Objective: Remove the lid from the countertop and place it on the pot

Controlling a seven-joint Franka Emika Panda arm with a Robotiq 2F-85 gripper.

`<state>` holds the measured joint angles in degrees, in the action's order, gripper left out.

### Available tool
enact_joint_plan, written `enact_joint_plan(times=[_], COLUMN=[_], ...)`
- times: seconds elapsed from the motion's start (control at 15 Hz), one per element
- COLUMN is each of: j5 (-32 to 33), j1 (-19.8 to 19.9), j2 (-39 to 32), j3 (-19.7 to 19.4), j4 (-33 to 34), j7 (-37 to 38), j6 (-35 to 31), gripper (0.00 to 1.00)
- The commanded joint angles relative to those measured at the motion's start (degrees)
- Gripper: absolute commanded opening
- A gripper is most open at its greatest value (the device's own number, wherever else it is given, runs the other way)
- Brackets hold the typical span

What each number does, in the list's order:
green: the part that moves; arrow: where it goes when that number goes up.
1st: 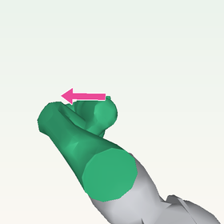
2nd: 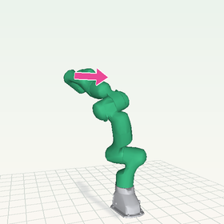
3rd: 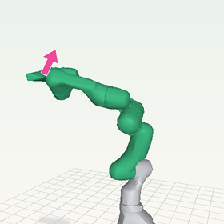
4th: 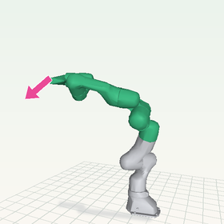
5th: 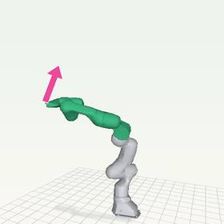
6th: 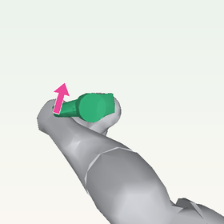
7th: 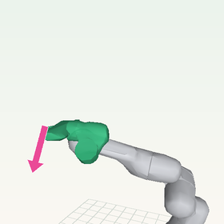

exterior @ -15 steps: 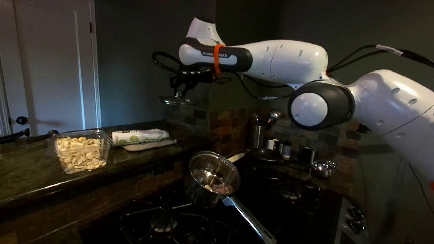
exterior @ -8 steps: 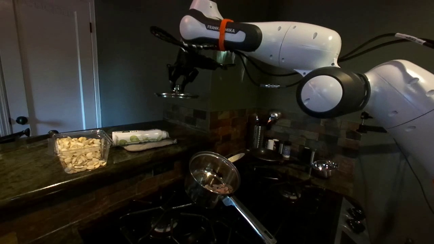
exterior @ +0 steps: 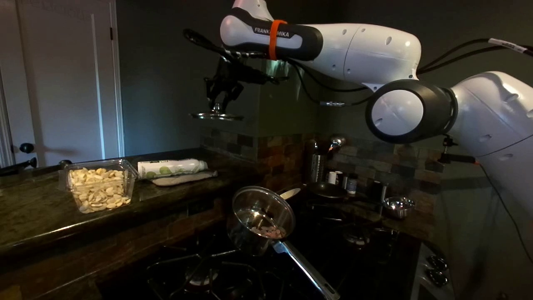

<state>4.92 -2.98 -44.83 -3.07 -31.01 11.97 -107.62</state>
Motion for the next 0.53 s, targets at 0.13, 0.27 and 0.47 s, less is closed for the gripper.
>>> enact_joint_plan(times=[0.13,0.27,0.47], j5=[-1.6,-3.2,-6.0], j1=[1.0,2.3,4.8], j2=[2.7,5.0,7.7], j3=[1.5,2.9,4.7], j4=[-2.5,-3.7,-4.5], j7=[-3.0,-5.8,-8.7], j6=[1.0,1.4,4.0], gripper=[0.23,0.23,0.23])
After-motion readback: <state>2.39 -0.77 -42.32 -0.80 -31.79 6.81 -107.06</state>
